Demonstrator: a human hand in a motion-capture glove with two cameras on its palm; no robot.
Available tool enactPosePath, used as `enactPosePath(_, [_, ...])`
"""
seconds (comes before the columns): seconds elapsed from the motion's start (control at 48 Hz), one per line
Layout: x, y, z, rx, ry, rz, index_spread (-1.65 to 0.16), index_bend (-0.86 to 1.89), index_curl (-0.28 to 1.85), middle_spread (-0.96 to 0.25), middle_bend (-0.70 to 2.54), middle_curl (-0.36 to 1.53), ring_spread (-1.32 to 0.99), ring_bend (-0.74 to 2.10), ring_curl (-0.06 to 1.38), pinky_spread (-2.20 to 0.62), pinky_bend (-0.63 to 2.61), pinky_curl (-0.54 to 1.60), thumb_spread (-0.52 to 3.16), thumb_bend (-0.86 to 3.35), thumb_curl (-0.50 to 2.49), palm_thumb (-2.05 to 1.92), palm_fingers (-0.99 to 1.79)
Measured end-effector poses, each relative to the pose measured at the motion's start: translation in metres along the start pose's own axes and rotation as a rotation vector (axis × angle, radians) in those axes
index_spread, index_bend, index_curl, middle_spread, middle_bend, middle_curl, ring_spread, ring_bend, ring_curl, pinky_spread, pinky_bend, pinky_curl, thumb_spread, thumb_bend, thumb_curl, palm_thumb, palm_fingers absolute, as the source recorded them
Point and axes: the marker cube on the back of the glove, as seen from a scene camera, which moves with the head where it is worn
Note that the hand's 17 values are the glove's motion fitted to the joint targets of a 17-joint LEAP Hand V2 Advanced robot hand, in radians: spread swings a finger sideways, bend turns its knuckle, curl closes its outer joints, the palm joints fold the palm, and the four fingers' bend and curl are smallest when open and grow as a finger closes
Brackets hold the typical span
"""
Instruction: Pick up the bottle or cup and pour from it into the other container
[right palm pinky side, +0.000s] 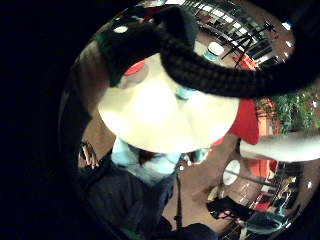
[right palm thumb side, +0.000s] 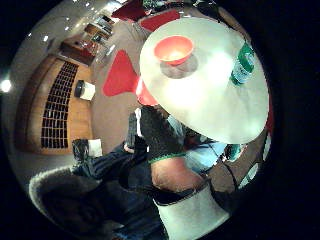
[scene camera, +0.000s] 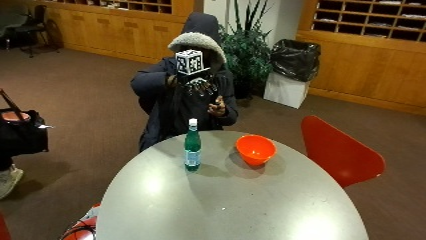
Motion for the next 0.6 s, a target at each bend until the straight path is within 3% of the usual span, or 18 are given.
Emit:
enactPosePath(0.229, [0.007,0.002,-0.003,-0.01,-0.005,0.0,-0.35,0.17,0.18,-0.04,0.25,0.17,0.13,0.25,0.14,0.29,0.43,0.21,0.91,0.13,0.16,0.31,0.46])
enactPosePath(0.604, [0.058,0.018,-0.006,0.021,-0.017,0.057,-0.39,0.14,0.23,-0.04,0.21,0.25,0.16,0.23,0.19,0.34,0.45,0.28,1.07,0.03,0.26,0.36,0.42])
